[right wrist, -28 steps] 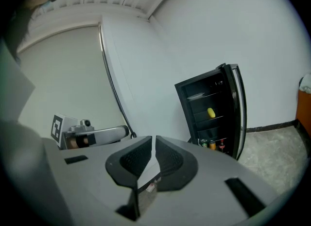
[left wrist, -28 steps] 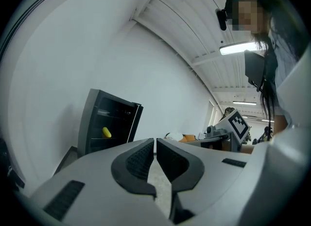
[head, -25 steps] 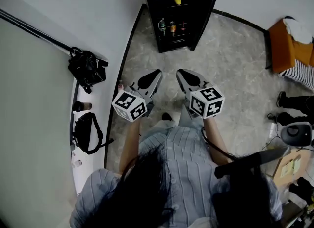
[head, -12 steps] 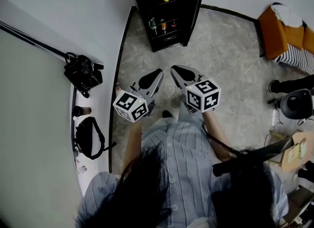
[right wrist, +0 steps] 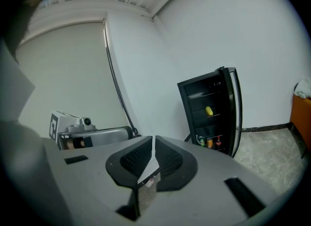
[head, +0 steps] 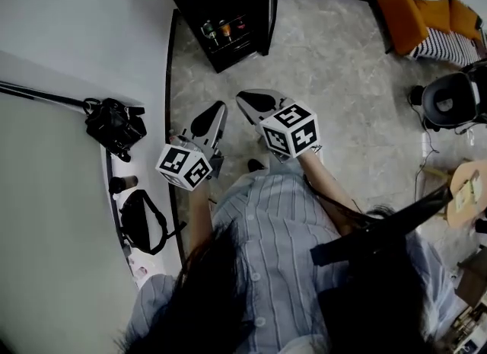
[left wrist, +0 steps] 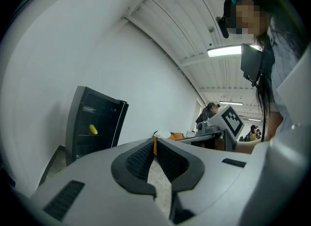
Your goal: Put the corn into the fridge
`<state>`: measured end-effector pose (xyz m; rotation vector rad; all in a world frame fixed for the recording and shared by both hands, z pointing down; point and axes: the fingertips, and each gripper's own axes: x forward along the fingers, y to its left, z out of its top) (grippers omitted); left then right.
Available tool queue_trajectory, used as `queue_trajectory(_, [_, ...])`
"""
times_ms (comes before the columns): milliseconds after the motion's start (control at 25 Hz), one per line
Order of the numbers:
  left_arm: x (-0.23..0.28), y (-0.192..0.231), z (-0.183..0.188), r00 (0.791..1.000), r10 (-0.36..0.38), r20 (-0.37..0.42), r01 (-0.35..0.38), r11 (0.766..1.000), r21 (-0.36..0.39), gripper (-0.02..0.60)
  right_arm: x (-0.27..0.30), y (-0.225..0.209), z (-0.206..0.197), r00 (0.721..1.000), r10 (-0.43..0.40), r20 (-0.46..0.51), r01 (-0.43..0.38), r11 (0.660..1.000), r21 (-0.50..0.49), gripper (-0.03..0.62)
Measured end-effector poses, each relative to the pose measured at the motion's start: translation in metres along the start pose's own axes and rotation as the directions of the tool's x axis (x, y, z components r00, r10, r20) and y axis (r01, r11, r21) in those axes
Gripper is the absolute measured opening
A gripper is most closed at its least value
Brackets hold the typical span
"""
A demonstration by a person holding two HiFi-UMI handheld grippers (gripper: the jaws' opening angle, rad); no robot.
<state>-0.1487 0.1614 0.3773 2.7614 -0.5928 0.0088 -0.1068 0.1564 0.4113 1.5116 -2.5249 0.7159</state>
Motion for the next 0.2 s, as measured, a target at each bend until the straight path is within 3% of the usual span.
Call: queue_trajectory(200, [0.0076,-0.0025,-0.0011,1.000,0.007,-0.013,-0.007,1.000,-0.008,0.008,0.0002,-0.0102,-0.0013,1.000,-0.010,0.000,0.010,1.000,-0.002,0.031])
